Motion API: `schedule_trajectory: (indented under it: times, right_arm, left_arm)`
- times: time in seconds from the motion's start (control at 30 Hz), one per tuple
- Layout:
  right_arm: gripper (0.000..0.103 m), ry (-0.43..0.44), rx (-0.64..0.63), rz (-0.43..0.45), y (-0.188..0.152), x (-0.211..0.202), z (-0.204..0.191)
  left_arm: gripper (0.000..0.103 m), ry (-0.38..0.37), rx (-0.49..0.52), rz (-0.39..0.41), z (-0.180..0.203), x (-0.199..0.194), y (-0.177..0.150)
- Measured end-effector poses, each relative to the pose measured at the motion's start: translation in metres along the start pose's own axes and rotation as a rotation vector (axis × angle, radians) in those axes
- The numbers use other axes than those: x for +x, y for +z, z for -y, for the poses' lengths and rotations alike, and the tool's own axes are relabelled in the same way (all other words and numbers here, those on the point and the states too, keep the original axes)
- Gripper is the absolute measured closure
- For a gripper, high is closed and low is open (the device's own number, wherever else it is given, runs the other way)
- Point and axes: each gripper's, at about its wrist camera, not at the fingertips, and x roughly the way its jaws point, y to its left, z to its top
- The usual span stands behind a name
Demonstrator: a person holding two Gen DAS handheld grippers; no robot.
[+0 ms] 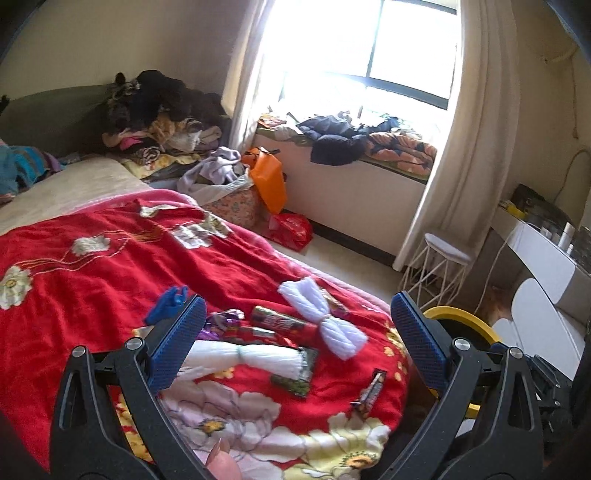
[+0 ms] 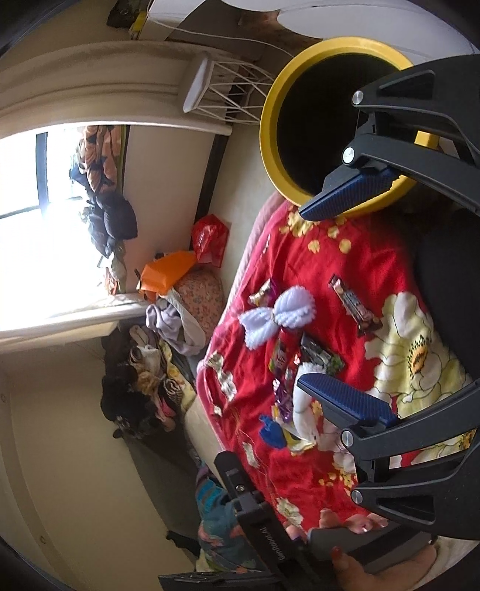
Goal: Collect trash
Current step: 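Move both open tools back over the bed toward the remaining trash, then grasp the yellow chip bag with left tool while right tool grasps candy bar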
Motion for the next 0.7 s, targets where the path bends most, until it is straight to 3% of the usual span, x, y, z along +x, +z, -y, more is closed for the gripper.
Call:
schedule_trajectory:
  times: [0.37, 0.7]
  right_arm:
    - [0.021, 0.012, -0.033, -0.071, -0.009, 0.031, -0.027]
    - [0.021, -0.033, 0.004, -0.161, -0.015, 0.073, -0.026]
  left_arm:
    - [0.011, 0.067, -0.059, -0.016, -0.043, -0.002, -0.006]
    - [0.011, 0.123, -0.169, -0.089, -0.099, 0.013, -0.022]
